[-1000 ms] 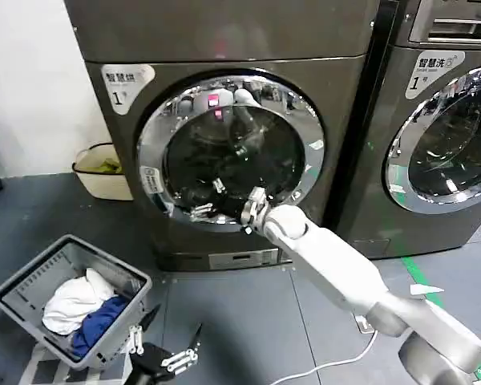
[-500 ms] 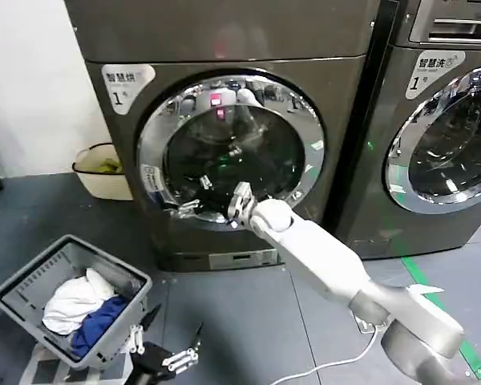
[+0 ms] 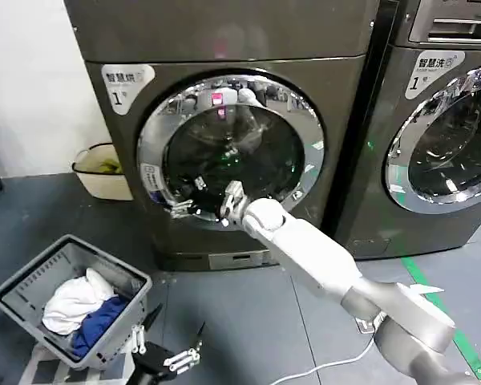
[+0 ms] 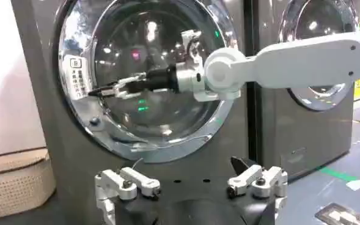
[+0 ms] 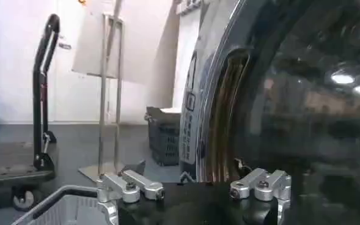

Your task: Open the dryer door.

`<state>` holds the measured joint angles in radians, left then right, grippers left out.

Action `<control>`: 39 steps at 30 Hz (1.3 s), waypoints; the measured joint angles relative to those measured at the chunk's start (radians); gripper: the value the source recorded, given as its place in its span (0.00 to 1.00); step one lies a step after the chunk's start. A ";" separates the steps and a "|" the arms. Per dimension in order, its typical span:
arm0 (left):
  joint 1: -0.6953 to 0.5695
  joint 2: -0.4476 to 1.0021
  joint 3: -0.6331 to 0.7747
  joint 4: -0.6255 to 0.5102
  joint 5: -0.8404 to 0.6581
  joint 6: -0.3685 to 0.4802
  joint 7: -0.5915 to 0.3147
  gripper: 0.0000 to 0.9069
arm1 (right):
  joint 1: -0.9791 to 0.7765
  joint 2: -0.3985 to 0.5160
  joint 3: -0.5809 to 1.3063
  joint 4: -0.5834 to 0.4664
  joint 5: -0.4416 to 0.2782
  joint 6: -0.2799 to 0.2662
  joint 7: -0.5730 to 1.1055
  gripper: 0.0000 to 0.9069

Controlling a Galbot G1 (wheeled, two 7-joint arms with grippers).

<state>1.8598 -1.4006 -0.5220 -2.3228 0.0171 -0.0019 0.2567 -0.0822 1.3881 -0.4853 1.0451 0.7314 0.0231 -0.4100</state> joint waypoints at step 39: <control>-0.010 0.001 0.002 -0.005 -0.006 0.003 0.001 1.00 | 0.008 0.031 -0.005 -0.019 0.015 -0.048 -0.058 1.00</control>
<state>1.8498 -1.3995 -0.5203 -2.3283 0.0116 0.0012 0.2574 -0.0746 1.4188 -0.4899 1.0260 0.7465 -0.0250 -0.4681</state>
